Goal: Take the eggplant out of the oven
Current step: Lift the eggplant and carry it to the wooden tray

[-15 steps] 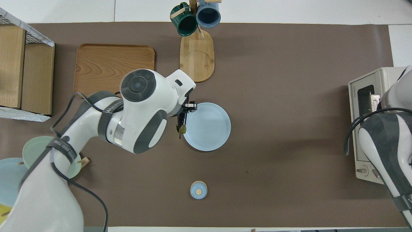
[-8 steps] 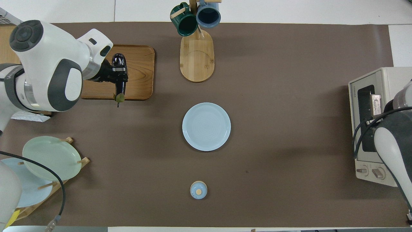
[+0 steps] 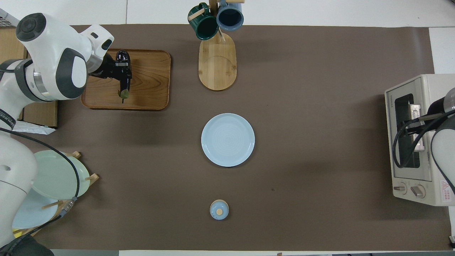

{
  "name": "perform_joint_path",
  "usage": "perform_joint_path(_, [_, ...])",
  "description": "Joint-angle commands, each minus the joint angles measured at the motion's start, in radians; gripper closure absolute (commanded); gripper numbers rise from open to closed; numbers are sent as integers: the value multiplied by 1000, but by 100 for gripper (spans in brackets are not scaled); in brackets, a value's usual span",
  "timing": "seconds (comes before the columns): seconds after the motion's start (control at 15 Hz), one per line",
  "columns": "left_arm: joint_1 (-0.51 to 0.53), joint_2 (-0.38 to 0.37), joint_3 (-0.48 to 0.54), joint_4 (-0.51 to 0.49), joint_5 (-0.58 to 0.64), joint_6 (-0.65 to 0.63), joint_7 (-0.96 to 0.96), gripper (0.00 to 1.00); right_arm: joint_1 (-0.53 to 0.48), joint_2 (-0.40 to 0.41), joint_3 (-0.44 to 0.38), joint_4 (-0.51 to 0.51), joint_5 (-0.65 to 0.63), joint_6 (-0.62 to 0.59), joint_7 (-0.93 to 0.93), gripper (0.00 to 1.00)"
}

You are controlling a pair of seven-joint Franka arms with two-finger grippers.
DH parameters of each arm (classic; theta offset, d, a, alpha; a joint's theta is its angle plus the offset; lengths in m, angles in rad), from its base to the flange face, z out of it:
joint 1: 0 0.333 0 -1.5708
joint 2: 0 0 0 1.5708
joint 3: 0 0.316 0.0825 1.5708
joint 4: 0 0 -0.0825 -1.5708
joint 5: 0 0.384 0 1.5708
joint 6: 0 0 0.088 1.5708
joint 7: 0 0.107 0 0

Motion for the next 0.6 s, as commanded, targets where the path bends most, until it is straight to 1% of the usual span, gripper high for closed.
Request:
perform_joint_path(0.0, [-6,-3,-3,-32,17,52,15,100,-13,17,3,15,34,-13,-8,25])
perform_joint_path(0.07, [-7,-9,-3,-64,17,80,15,100,-9,18,3,18,34,-11,5,0])
perform_joint_path(0.27, [-7,-16,-3,-72,17,90,19,100,33,53,-22,32,28,-26,37,0])
perform_joint_path(0.33, [-6,-16,-3,-69,17,82,22,62,33,66,-25,59,28,-31,37,0])
perform_joint_path(0.4, [-6,-16,-1,-63,17,73,24,1,34,66,-31,82,27,-33,34,0])
perform_joint_path(0.53, [0,-16,-1,-43,20,44,24,0,28,67,-31,90,22,-34,32,0])
